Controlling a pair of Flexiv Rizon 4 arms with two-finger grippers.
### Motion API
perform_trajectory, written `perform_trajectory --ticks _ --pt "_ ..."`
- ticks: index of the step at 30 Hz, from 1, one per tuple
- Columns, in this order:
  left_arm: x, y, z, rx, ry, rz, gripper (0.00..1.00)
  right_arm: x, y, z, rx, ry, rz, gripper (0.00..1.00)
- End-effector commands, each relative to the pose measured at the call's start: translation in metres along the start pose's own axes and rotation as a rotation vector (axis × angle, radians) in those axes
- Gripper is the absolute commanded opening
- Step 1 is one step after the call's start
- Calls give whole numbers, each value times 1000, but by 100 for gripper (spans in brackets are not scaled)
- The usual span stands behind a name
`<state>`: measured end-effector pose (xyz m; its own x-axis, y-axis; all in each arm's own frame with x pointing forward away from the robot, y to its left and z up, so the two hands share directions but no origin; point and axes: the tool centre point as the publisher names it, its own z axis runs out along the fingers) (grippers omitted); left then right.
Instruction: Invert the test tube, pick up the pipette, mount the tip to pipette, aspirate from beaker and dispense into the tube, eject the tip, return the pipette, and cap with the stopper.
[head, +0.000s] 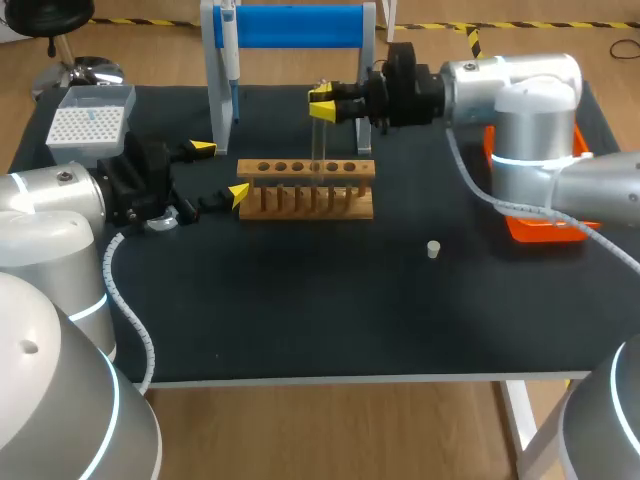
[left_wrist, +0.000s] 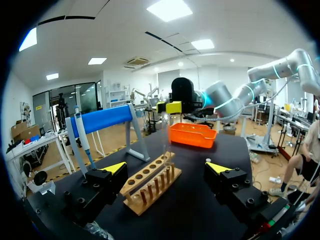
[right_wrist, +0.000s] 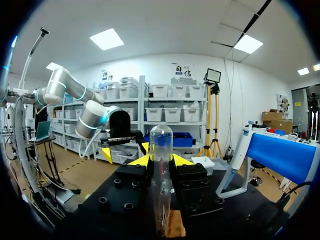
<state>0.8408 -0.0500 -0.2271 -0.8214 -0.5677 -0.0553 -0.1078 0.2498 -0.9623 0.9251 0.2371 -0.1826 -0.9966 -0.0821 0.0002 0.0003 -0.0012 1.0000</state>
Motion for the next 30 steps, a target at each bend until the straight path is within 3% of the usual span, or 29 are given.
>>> perform_trajectory --ticks 1,16,22,30 --pt "1 1 0 1 -4 1 100 17 9 -11 13 -31 -1 0" --pt "1 1 0 1 -4 1 100 17 9 -11 13 -31 -1 0" --pt "1 1 0 1 -4 1 100 9 6 -23 50 -62 393 0" --pt "1 1 0 1 -4 1 100 4 8 -40 13 -129 839 0"
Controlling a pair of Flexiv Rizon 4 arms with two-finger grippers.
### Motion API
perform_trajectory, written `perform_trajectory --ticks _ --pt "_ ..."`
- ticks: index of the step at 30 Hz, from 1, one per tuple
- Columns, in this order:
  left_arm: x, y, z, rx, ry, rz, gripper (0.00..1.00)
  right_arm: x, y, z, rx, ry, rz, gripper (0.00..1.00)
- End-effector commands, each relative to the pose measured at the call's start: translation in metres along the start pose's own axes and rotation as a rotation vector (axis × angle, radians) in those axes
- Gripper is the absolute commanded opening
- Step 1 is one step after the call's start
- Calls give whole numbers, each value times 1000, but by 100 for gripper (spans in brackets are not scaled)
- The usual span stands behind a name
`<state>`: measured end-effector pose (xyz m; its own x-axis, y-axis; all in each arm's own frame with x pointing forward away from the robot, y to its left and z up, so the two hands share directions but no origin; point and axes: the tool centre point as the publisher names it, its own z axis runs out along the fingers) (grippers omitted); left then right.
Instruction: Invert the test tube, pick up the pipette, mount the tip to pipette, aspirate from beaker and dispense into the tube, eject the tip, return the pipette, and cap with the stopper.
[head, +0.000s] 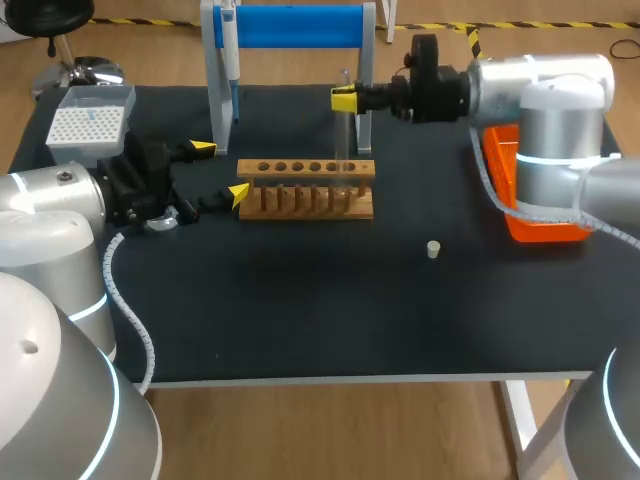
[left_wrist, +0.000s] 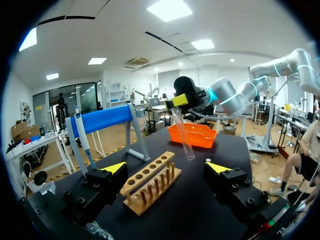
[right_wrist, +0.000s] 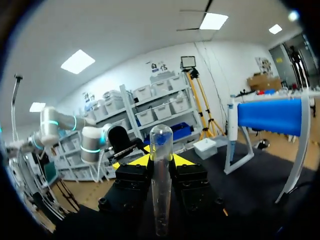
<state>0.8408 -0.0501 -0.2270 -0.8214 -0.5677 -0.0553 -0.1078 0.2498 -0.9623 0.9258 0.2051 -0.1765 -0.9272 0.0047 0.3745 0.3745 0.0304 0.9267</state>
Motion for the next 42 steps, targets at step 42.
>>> perform_trajectory --ticks 42 --pt "1 1 0 1 -4 1 100 15 -37 -3 57 87 1115 0"
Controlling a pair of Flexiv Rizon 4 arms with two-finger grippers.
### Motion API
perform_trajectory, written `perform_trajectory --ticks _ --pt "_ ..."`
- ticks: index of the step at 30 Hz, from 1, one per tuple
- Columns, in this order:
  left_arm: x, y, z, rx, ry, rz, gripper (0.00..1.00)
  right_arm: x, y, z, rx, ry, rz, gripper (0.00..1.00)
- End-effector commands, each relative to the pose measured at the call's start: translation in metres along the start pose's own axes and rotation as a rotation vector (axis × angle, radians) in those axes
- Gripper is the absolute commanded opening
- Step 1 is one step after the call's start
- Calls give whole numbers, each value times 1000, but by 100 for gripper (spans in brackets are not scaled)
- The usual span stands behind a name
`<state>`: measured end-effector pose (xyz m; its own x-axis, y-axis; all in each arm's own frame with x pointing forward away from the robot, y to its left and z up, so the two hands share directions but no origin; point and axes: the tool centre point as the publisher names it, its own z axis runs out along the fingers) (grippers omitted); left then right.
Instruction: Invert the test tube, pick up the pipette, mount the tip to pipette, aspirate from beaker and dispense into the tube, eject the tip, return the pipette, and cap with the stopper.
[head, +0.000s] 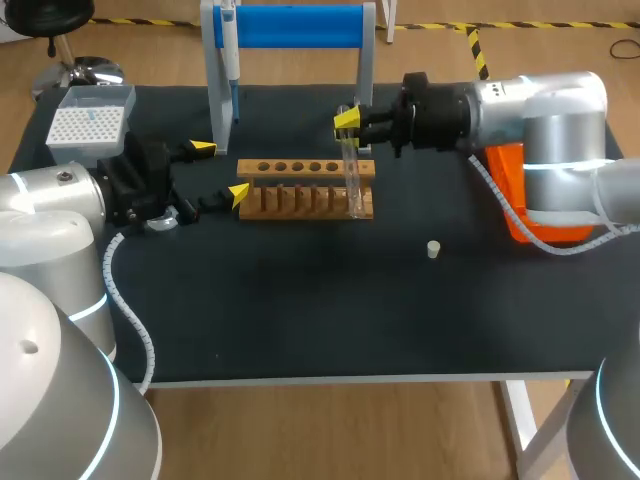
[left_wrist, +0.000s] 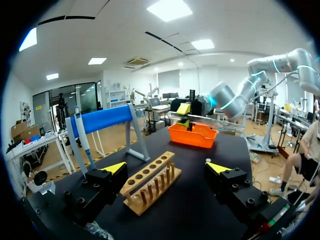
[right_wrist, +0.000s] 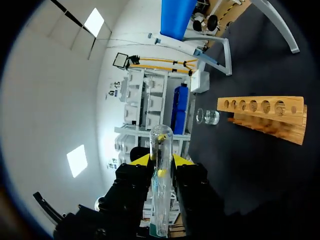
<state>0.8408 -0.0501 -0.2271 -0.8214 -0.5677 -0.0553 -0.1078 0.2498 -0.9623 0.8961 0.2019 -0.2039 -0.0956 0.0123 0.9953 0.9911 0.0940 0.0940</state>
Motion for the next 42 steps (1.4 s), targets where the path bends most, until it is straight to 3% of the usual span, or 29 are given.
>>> perform_trajectory --ticks 1,34,37,42 --pt "1 1 0 1 -4 1 100 -1 2 -1 6 28 24 0" --pt "1 1 0 1 -4 1 100 1 -1 1 -8 39 49 0" --pt "7 -6 3 165 25 152 100 1 -1 1 -8 39 49 0" --pt "13 -7 2 306 29 363 100 1 -1 1 -8 39 49 0"
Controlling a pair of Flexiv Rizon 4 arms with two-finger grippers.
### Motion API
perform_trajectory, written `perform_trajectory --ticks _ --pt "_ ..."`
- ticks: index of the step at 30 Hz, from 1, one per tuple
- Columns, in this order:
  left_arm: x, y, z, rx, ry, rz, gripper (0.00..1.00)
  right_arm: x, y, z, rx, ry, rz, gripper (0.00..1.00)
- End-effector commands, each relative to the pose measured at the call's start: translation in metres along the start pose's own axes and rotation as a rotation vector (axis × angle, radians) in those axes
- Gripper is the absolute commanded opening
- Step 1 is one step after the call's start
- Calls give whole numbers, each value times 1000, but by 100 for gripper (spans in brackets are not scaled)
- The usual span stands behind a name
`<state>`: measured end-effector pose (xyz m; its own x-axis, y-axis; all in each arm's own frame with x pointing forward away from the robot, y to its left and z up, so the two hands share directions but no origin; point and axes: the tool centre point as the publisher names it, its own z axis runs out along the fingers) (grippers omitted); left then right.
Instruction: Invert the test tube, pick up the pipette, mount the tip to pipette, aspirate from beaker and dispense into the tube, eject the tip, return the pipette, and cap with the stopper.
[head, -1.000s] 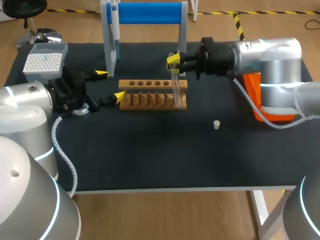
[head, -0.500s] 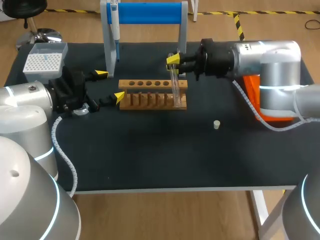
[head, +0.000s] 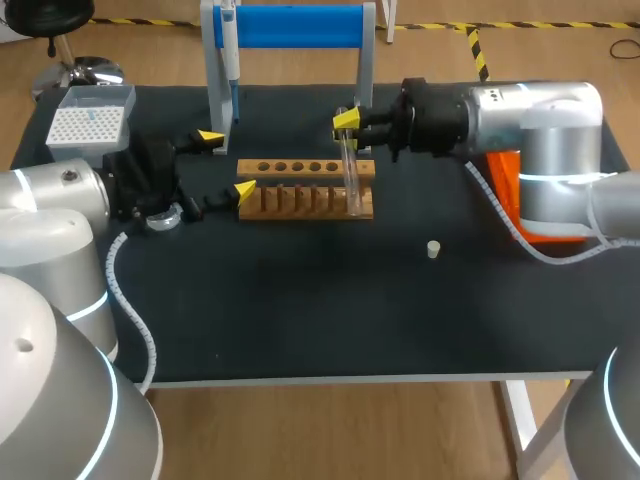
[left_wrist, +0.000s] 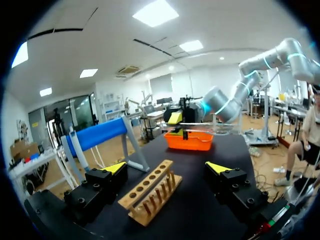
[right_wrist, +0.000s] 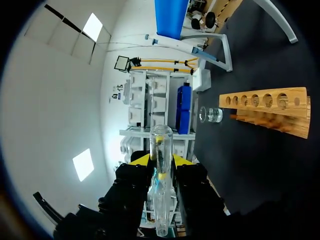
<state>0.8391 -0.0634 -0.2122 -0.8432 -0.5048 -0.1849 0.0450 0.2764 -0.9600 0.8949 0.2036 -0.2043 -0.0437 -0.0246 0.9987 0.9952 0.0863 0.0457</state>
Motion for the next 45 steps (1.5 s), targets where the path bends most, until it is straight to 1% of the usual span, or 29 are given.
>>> perform_trajectory --ticks 1,2,3,4,5,16,17,18,19,21,23,25,27,29,30,32,34,40,43,45 --pt "9 8 -4 276 -2 283 100 1 0 -1 0 -2 0 0" --pt "13 6 -5 290 -20 367 100 1 0 -1 0 -2 0 0" --pt "13 5 -5 282 -35 378 100 1 0 -1 0 -2 0 0" --pt "12 4 -2 243 -20 355 100 1 0 -1 0 -2 0 0" --pt "10 3 0 228 0 304 100 1 0 -1 0 -2 0 0" --pt "10 3 0 228 0 304 100 1 0 -1 0 -2 0 0" --pt "13 -5 1 279 -20 425 100 1 0 -1 0 -2 0 0" --pt "16 -8 4 284 -24 503 100 1 0 -1 0 -2 0 0" --pt "19 -12 7 306 -18 564 100 1 0 -1 0 -2 0 0" --pt "27 -17 15 317 6 688 100 1 0 -1 0 -2 0 0" --pt "35 -22 22 351 31 784 100 1 0 -1 0 -2 0 0" --pt "40 -24 29 363 20 861 100 1 0 -1 0 -2 0 0" --pt "44 -25 35 350 16 938 100 1 0 -1 0 -2 0 0" --pt "46 -25 40 357 7 996 100 1 0 -1 0 -2 0 0" --pt "47 -25 43 382 7 1016 100 1 0 -1 0 -2 0 0" --pt "48 -26 47 390 -5 1062 100 1 0 -1 0 -2 0 0" --pt "49 -28 51 409 10 1111 100 1 0 -1 0 -2 0 0" --pt "54 -35 64 357 82 1280 100 1 0 -1 0 -2 0 0" --pt "55 -38 69 366 82 1324 100 1 0 -1 0 -2 0 0" --pt "56 -39 74 353 87 1352 100 1 0 -1 0 -2 0 0"
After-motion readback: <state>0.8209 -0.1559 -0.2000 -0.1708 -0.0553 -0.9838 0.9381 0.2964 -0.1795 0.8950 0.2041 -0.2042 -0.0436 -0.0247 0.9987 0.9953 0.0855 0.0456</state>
